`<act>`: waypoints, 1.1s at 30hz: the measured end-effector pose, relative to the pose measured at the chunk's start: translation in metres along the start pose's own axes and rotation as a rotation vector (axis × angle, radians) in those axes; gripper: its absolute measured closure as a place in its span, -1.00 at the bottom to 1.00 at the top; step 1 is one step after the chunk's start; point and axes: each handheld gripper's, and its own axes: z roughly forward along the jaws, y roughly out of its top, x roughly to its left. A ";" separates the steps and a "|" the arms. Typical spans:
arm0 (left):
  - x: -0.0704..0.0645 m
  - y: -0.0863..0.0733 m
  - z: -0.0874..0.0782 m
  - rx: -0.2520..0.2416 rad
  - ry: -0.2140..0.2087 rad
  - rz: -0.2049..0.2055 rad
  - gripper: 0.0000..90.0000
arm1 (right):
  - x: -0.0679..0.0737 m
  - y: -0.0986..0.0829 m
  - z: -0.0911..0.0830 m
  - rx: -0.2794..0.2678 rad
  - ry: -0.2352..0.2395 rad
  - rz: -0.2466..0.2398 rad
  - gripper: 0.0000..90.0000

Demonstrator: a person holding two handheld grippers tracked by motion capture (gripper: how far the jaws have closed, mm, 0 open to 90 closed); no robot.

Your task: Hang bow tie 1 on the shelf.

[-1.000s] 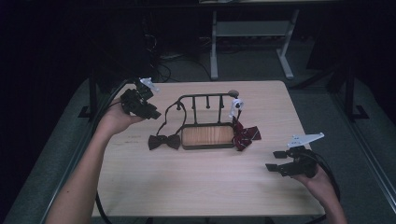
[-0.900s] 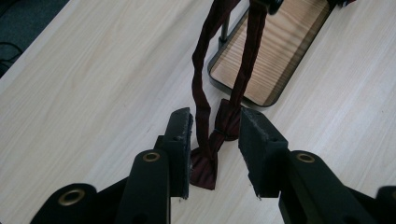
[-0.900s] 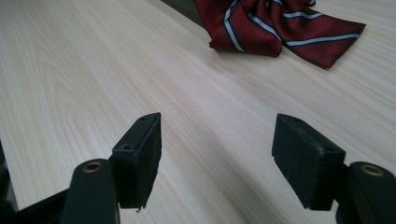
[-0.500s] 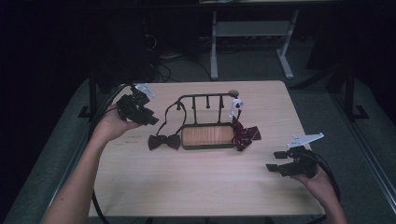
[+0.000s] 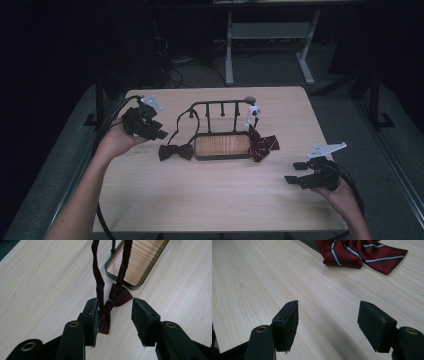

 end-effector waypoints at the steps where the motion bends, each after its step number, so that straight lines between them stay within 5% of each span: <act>1: -0.001 -0.001 0.000 0.000 0.002 0.000 0.27 | 0.000 0.000 0.000 0.000 0.000 0.001 -0.27; 33: -0.015 -0.032 0.018 0.003 -0.027 -0.012 0.15 | -0.002 -0.002 0.003 0.010 0.001 0.003 -0.27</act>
